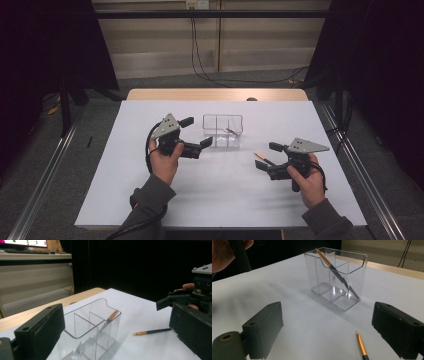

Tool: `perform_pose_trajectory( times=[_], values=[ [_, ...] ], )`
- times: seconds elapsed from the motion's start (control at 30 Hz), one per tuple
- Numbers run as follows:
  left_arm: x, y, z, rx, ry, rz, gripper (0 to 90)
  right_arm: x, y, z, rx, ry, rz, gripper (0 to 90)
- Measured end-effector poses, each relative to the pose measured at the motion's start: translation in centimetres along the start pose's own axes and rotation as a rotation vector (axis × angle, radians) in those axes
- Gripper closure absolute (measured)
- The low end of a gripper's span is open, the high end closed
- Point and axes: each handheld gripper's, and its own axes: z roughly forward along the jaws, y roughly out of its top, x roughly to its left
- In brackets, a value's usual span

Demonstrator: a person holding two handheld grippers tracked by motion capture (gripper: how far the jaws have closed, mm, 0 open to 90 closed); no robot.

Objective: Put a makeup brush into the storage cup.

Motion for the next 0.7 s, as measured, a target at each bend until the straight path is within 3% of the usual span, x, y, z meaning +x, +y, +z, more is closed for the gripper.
perform_pose_trajectory(
  times=[0.7],
  values=[
    [0.6,-1.0,-2.5,0.013,0.033,-0.001,0.0,0.0,0.0,0.0,0.004,0.0,-0.002,9.3]
  ],
)
